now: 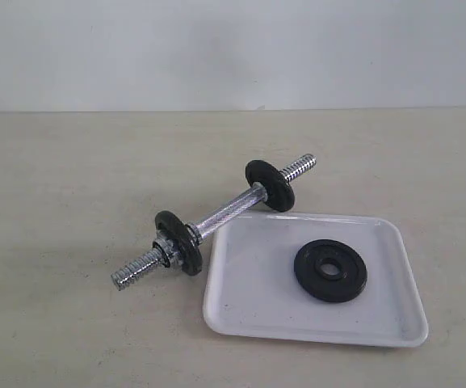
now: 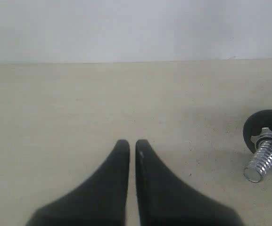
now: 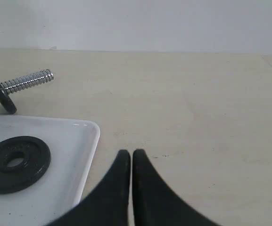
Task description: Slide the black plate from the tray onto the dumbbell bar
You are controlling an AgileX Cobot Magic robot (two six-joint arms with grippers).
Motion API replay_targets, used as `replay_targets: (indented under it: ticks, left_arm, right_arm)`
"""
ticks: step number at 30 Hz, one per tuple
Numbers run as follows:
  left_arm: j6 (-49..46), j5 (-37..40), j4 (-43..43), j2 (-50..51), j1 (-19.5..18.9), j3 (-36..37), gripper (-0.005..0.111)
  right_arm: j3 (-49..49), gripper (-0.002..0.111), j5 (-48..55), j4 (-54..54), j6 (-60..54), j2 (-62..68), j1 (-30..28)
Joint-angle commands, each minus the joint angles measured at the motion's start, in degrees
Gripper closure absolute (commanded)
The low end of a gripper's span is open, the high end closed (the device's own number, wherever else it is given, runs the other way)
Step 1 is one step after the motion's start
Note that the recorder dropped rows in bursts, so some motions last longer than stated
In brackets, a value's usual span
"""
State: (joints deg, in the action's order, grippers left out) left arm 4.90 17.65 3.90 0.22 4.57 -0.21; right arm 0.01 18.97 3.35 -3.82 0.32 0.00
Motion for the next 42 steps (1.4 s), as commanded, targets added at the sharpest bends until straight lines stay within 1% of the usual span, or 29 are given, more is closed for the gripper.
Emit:
replay_targets:
  ticks: [1, 21, 27, 29, 31, 32, 34, 36, 37, 39, 42]
  left_arm:
    - [-0.2, 0.0, 0.2, -0.2, 0.0, 0.2, 0.102]
    - [-0.2, 0.0, 0.2, -0.2, 0.0, 0.2, 0.102]
    - [-2.1, -0.8, 3.2, -0.2, 0.1, 0.2, 0.102]
    - [-1.9, -4.5, 2.9, -0.2, 0.1, 0.2, 0.102]
    - [-1.9, -11.3, 2.3, -0.2, 0.1, 0.2, 0.102]
    - [-1.9, -14.7, 2.3, -0.2, 0.1, 0.2, 0.102]
    - [-1.9, -25.2, 2.3, -0.2, 0.1, 0.2, 0.102]
    - [-1.7, -38.7, 2.3, -0.2, 0.1, 0.2, 0.102]
    - [-0.2, -45.2, 2.3, -0.2, 0.1, 0.2, 0.102]
    - [3.7, -54.8, 2.3, -0.2, 0.1, 0.2, 0.102]
    - [5.0, -64.5, 2.6, -0.2, 0.1, 0.2, 0.102]
  right_arm:
    - [0.0, 0.108, -0.1, -0.2, 0.0, -0.3, 0.0]
    - [0.0, 0.108, -0.1, -0.2, 0.0, -0.3, 0.0]
    - [0.0, 0.108, -1.2, -0.7, 0.0, -0.3, 0.0]
    - [0.0, 0.108, -5.0, -0.8, 0.0, -0.3, 0.0]
    - [0.0, 0.108, -11.6, 0.5, 0.4, -0.3, 0.0]
    - [0.0, 0.108, -16.4, 1.7, 1.2, -0.3, 0.0]
    - [0.0, 0.108, -26.7, 4.7, 4.4, -0.3, 0.0]
    - [0.0, 0.108, -39.5, 6.8, 10.6, -0.3, 0.0]
    - [0.0, 0.108, -44.0, 7.5, 14.7, -0.3, 0.0]
    - [0.0, 0.108, -53.9, 7.7, 21.9, -0.3, 0.0]
    - [0.0, 0.108, -64.3, 8.1, 22.6, -0.3, 0.0]
